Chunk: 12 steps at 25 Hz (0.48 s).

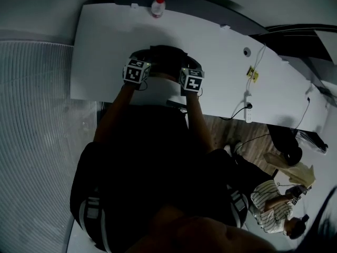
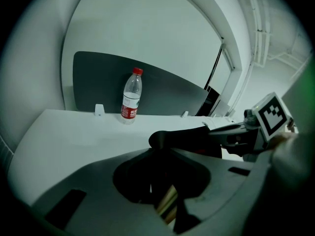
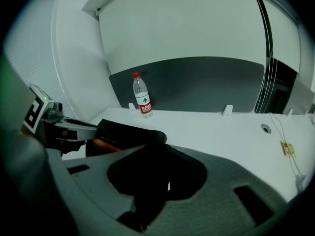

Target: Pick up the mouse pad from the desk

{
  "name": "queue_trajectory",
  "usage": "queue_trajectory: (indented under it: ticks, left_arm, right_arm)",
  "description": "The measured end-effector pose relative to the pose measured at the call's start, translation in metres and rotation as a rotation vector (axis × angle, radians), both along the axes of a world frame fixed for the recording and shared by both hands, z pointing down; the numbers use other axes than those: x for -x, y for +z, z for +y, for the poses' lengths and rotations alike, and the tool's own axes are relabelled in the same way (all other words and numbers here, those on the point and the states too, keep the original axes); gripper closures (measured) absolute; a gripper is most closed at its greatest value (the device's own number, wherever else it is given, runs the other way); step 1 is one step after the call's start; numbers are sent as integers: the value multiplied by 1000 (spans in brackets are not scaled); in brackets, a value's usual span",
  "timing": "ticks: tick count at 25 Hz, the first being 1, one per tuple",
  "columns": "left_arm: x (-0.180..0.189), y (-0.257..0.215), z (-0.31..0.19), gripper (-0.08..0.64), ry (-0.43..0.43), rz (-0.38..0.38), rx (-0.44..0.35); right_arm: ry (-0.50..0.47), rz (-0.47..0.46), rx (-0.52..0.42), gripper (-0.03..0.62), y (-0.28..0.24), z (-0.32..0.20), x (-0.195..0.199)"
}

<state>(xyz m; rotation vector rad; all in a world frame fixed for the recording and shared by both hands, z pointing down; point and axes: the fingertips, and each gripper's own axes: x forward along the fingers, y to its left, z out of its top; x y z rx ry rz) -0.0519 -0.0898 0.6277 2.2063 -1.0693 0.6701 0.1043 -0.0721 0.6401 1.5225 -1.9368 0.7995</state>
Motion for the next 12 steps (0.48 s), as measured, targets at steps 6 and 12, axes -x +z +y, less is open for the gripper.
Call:
queue_trajectory:
  ticks: [6,12]
  left_arm:
    - [3,-7,2,512,-1,2,-15]
    - [5,-15,4,512,6,-1,-40]
  right_arm:
    - [1,2,-11,538,-4,3,1]
    - [0,-20,-43,538,-10,2,4]
